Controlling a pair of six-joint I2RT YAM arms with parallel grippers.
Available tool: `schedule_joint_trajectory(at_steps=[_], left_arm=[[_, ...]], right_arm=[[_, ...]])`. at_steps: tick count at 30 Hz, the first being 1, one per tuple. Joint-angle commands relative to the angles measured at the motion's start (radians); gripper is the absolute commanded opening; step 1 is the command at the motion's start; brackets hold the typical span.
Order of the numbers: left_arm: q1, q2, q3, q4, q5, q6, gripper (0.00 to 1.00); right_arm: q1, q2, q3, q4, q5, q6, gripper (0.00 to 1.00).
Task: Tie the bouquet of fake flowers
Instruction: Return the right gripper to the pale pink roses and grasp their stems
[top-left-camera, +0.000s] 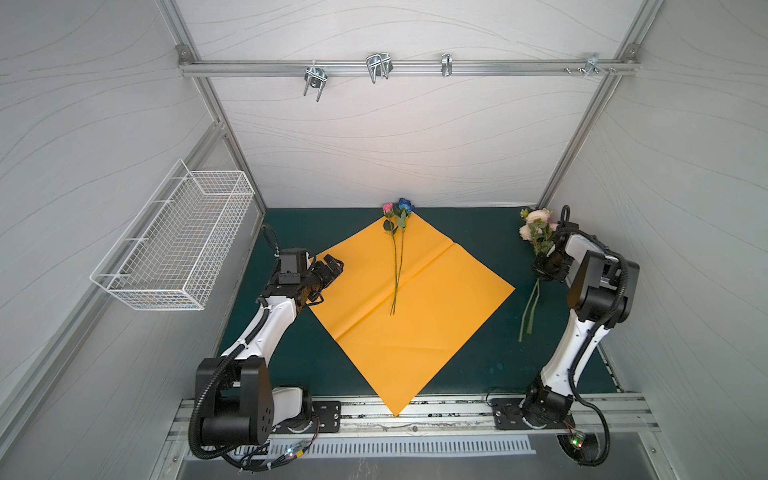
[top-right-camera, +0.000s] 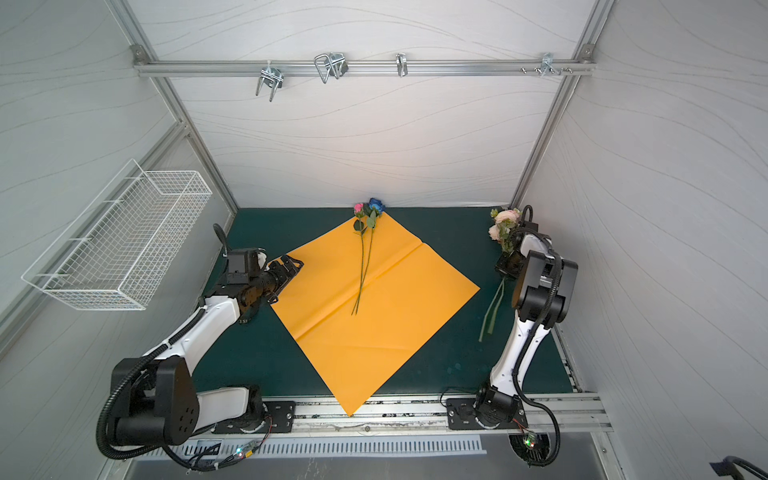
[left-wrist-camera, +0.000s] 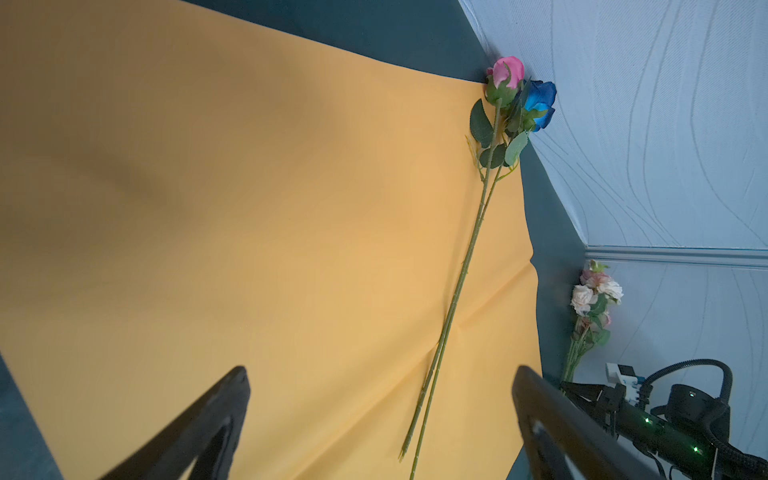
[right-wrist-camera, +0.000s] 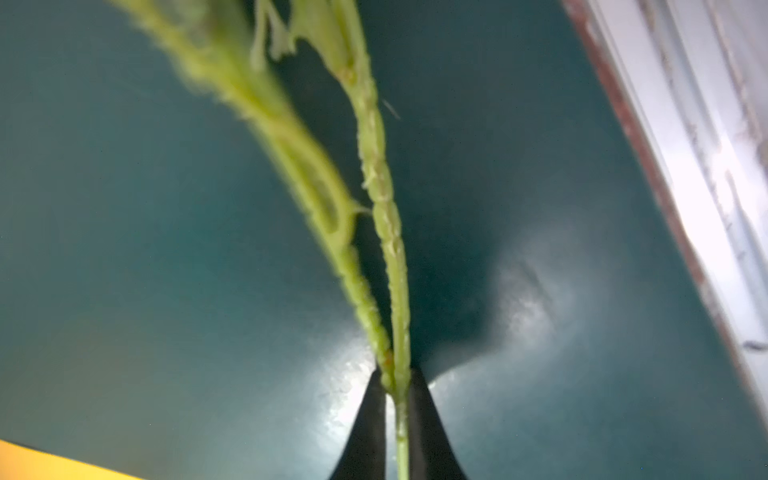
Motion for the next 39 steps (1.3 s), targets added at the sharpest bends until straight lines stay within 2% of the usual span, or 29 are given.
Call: schedule_joint_trajectory(at_steps=[1,8,9,12,14,19,26,31,39], left_arm=[[-0.002,0.005,0.008,0.044,0.011,-0.008,0.99],[-0.002,0.003,-0.002,0.052,0.015,-0.012,0.99],[-0.002,0.002,-0.002,0.053,0.015,-0.012,0.99],[-0.002,0.0,0.0,0.052,0.018,-0.012,0.99],[-0.002,-0.002,-0.002,0.051,0.017,-0.013,0.99],[-0.002,-0.009,-0.002,0.046,0.019,-0.013,0.99],[-0.002,-0.025,-0.005,0.034,0.01,-0.011,0.99],[-0.002,-0.026,-0.002,0.029,0.011,-0.007,0.99],[-0.002,-0.022,0.01,0.02,0.009,-0.003,0.99]], right_arm=[[0.044,-0.013,-0.043,-0.063,-0.06,-0.014,0.0],[0.095,-0.105,-0.016,-0.094,-0.02,-0.01,0.0],[0.095,-0.113,-0.017,-0.093,-0.013,-0.007,0.02],[0.095,-0.12,-0.016,-0.093,0.005,-0.014,0.18],[0.094,-0.106,-0.015,-0.099,0.025,-0.02,0.23],[0.093,-0.075,-0.02,-0.086,0.029,-0.026,0.18],[0.091,-0.057,-0.014,-0.058,0.012,-0.001,0.31],[0.067,-0.037,-0.013,-0.015,-0.011,0.063,0.32],[0.048,0.009,0.023,0.005,-0.028,0.12,0.22]])
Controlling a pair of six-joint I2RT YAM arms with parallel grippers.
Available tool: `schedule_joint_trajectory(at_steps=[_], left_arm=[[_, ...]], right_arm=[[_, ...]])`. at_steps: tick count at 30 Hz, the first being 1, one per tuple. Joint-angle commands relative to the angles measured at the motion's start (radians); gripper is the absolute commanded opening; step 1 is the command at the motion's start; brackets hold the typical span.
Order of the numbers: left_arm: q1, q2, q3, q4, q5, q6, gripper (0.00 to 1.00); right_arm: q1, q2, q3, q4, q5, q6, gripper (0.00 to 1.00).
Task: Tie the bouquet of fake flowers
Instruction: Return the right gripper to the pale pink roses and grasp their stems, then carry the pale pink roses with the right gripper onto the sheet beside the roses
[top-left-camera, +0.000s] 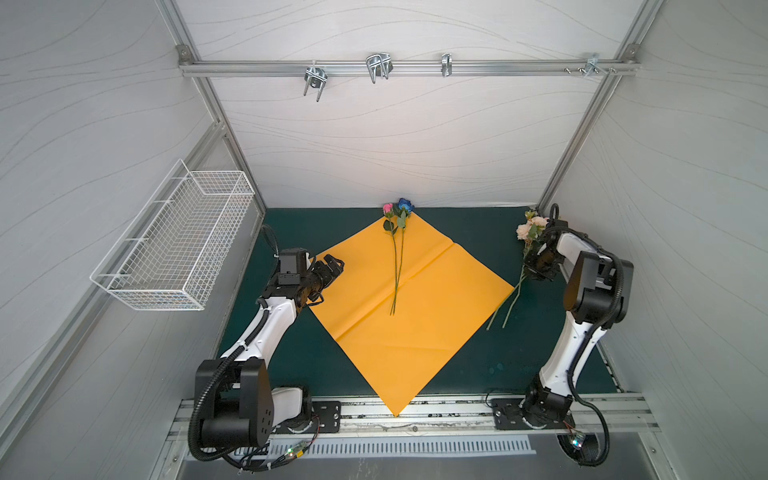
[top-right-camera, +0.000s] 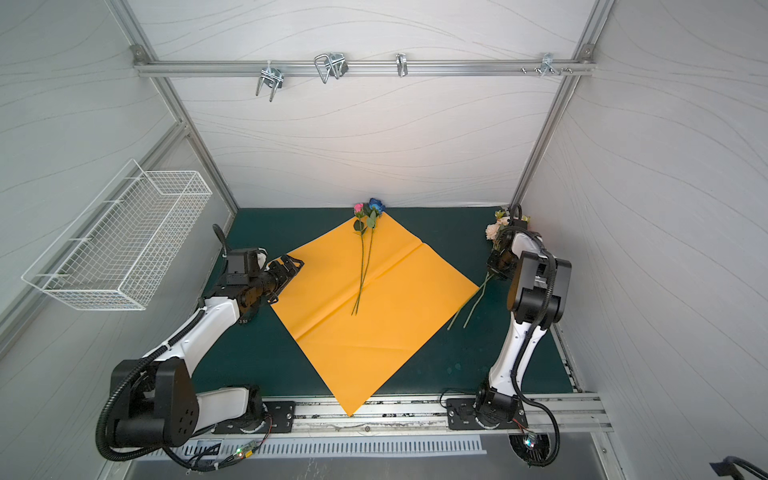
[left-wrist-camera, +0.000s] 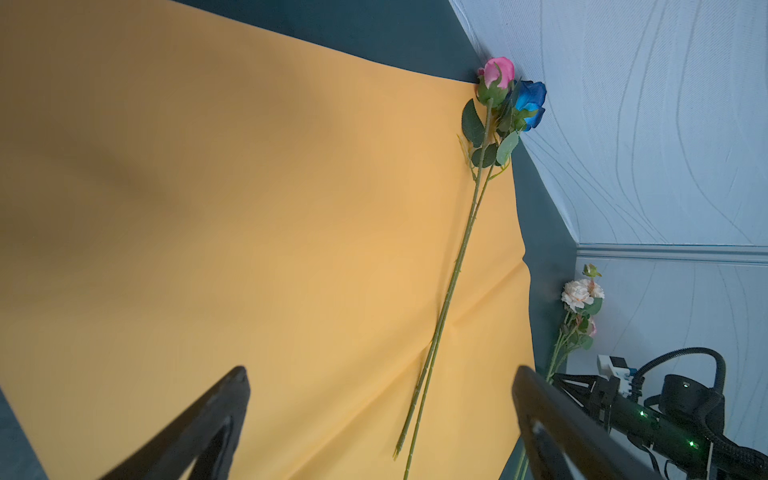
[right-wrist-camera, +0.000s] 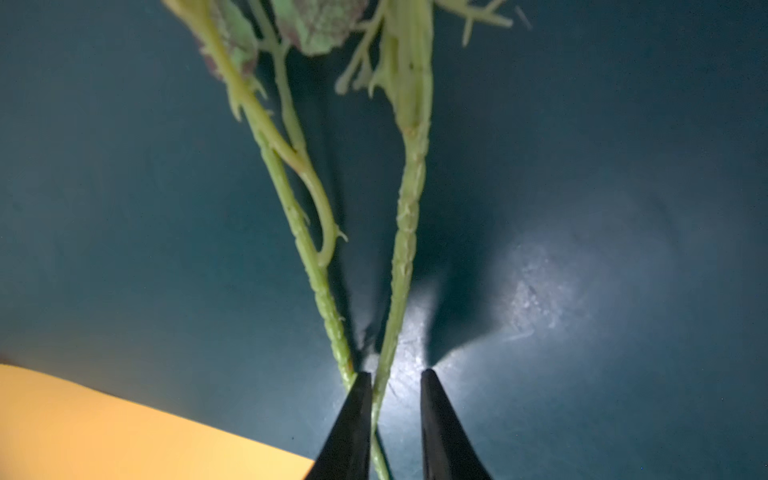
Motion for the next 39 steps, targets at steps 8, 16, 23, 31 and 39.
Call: schedule_joint_trajectory(at_steps=[8,16,23,31,39], left_arm=[[-0.002,-0.01,0.02,0.003,-0.008,0.003,0.99],[-0.002,-0.01,0.026,-0.003,-0.011,0.012,0.99],[-0.002,-0.008,0.014,0.011,-0.008,0.006,0.99],[-0.002,0.006,0.011,0.022,-0.001,0.006,0.99],[-0.002,0.016,0.003,0.038,0.01,0.005,0.99]], right_arm=[[-0.009,0.103,0.068,0.009,-0.024,0.031,0.21],[-0.002,-0.017,0.103,-0.058,0.037,-0.001,0.0],[0.074,-0.224,0.116,-0.09,-0.008,0.025,0.0],[0.377,-0.17,0.209,0.037,-0.222,0.098,0.0],[0.625,0.147,0.546,0.061,-0.286,0.15,0.0]])
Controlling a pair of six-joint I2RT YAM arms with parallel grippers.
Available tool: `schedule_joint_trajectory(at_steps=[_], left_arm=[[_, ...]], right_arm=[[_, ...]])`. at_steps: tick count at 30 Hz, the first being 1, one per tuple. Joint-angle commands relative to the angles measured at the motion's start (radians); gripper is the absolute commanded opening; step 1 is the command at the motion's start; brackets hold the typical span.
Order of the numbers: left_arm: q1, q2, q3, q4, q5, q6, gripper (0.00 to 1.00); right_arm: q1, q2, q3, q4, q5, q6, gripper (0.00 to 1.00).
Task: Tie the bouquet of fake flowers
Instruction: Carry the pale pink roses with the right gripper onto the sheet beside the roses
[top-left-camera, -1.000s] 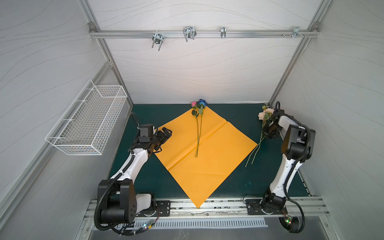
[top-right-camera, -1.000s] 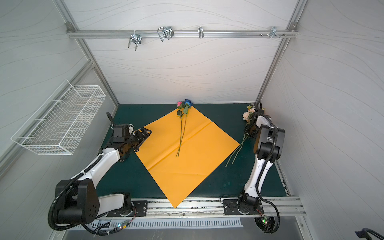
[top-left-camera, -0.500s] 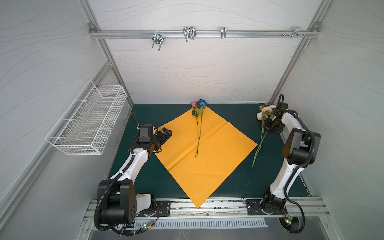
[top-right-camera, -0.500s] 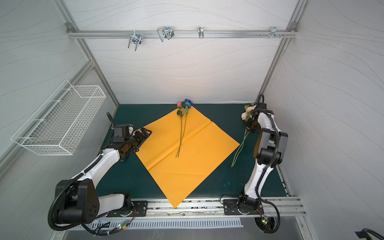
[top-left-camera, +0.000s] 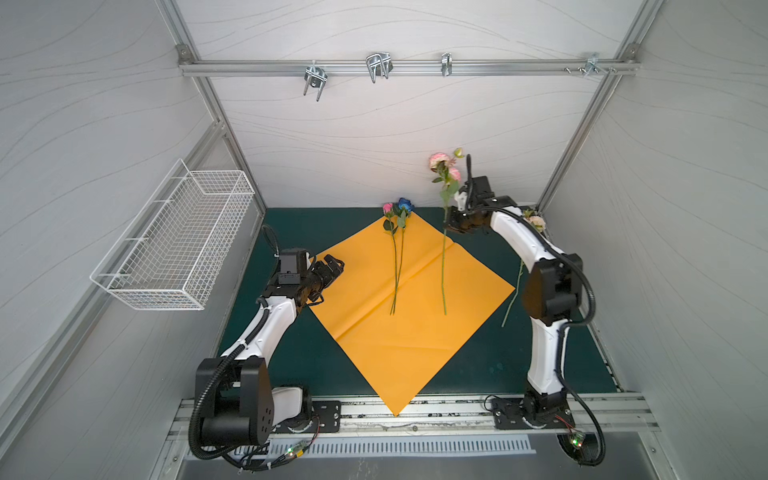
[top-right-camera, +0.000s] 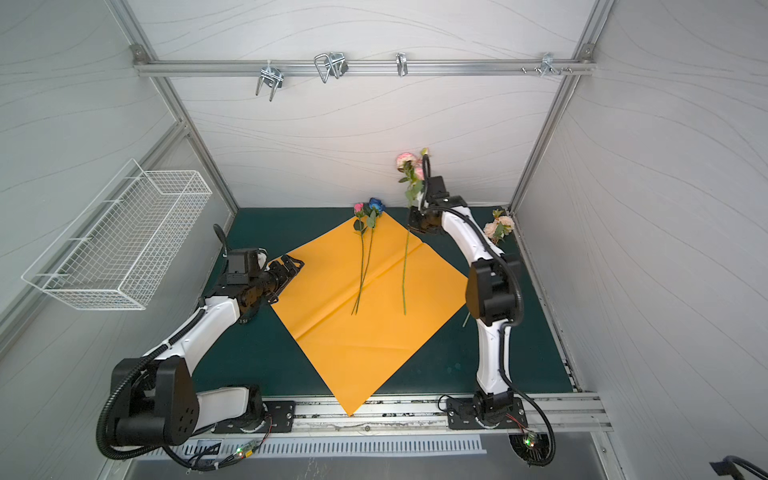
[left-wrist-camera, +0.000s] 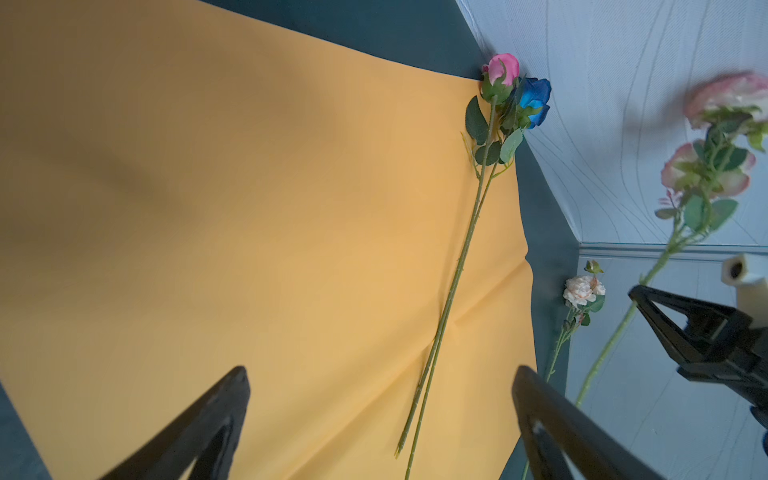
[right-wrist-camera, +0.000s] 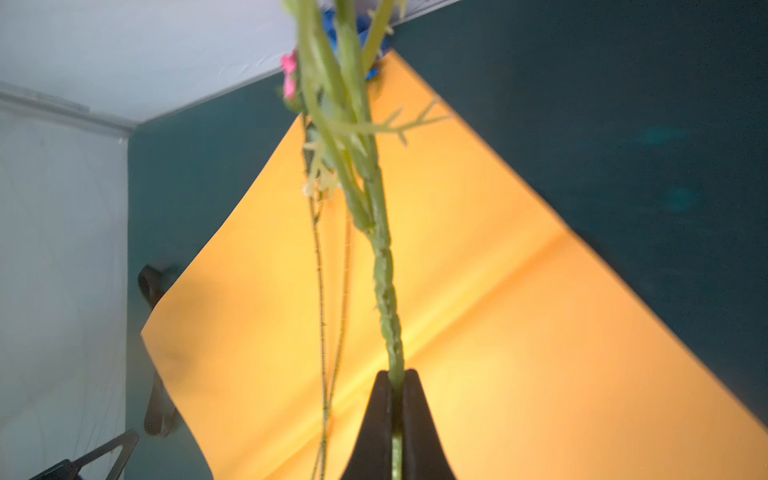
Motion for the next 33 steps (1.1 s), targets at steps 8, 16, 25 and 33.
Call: schedule_joint_trajectory(at_steps=[8,16,25,33], left_arm=[[-0.004,0.024,-0.009,0.063,0.017,-0.003,0.99],[-0.004,0.035,-0.008,0.074,0.024,-0.01,0.99],[-0.004,0.022,-0.008,0.071,0.029,-0.015,0.99],[-0.004,0.009,-0.012,0.066,0.032,-0.014,0.99]], right_arm=[[0.073,0.258,0.188,0.157,-0.188,0.161,0.0],[0.132,0.382,0.289,0.126,-0.238,0.176,0.0],[0.15,0.389,0.274,0.127,-0.231,0.186,0.03],[0.136,0.4,0.253,0.129,-0.196,0.202,0.09]])
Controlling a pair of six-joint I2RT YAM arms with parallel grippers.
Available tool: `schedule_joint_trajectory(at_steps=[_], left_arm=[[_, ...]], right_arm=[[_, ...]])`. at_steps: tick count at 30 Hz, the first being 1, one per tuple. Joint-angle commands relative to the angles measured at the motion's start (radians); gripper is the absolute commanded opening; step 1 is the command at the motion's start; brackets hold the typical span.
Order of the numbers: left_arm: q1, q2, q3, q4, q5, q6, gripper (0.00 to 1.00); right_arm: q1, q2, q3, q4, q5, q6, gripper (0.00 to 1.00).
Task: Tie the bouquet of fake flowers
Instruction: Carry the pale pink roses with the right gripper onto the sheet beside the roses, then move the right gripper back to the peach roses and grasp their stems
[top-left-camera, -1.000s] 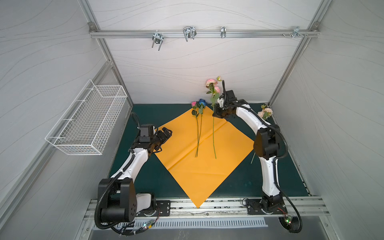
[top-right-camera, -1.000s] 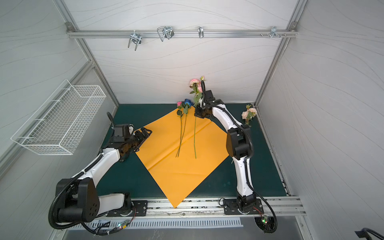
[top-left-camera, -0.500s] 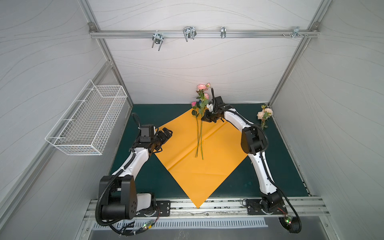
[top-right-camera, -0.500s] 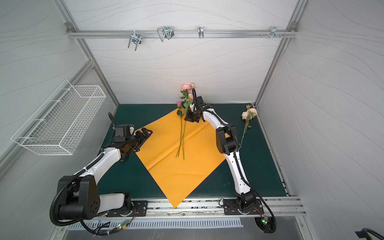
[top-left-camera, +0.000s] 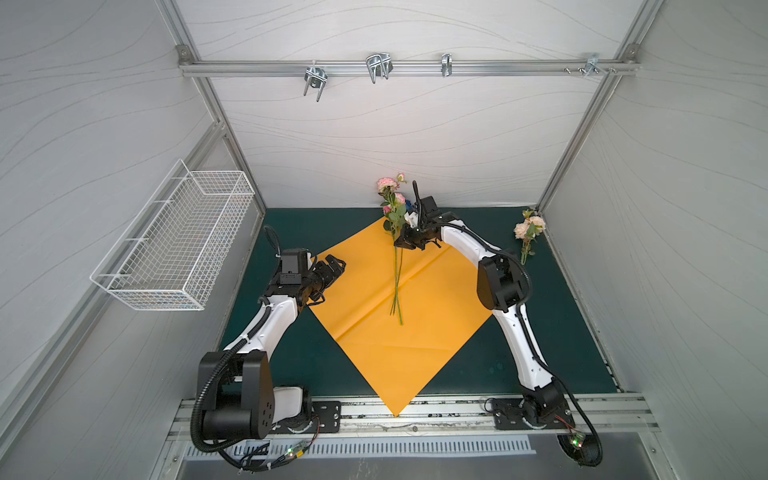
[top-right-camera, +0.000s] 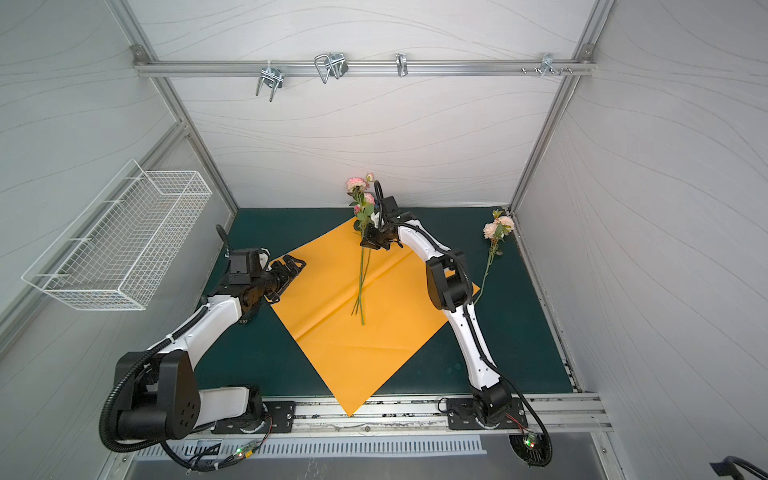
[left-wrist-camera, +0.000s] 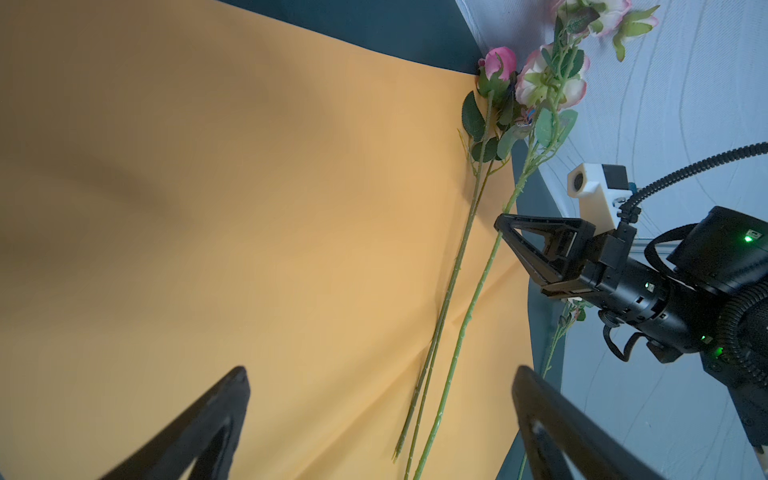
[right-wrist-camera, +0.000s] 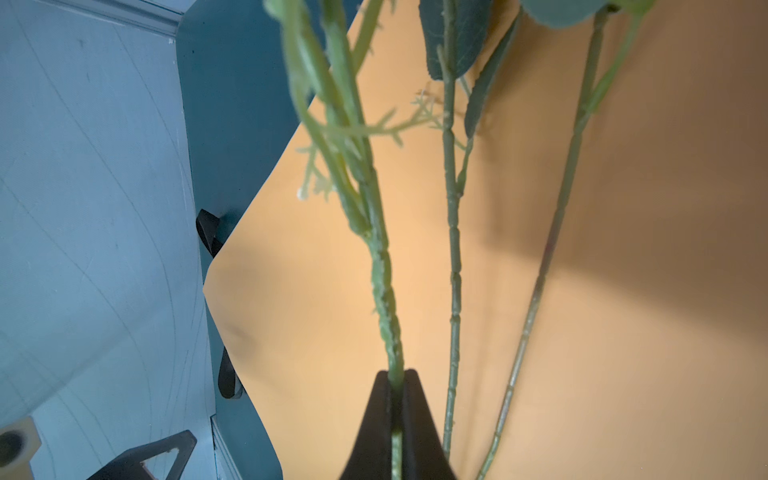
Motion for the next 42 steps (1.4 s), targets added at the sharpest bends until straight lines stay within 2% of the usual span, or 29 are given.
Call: schedule_joint_trajectory(at_steps=[1,7,12,18,23,27,32,36,42], left_arm=[[-0.003,-0.02,-0.005,0.025,0.008,-0.009,0.99],[-0.003,-0.019,-0.008,0.022,0.012,-0.009,0.99],[-0.003,-0.024,-0.005,0.018,0.012,-0.008,0.99],[-0.003,-0.039,-0.002,0.005,0.008,-0.003,0.99],[-0.003,-0.05,0.001,0.001,0.006,-0.007,0.99],[-0.003,-0.06,0.0,-0.005,0.004,-0.003,0.99],[-0.003,-0.06,-0.008,0.006,0.006,-0.002,0.99],[-0.003,-0.042,-0.01,0.025,0.02,-0.01,0.99],[-0.003,-0.027,0.005,0.02,0.029,-0.004,0.99]], right_arm=[[-0.011,0.032,-0.004,0.019,0.018,0.019,0.12],[-0.012,0.029,-0.005,0.005,0.007,0.003,0.22],[-0.013,-0.039,-0.033,-0.004,0.013,-0.033,0.33],[-0.029,-0.196,-0.111,-0.048,0.03,-0.102,0.4],[-0.077,-0.406,-0.31,-0.064,0.088,-0.143,0.45],[-0.183,-0.629,-0.581,-0.087,0.258,-0.179,0.45],[-0.425,-0.799,-0.848,-0.106,0.389,-0.219,0.47],[-0.584,-0.776,-0.919,-0.108,0.439,-0.262,0.49],[-0.639,-0.641,-0.881,-0.112,0.497,-0.306,0.5]])
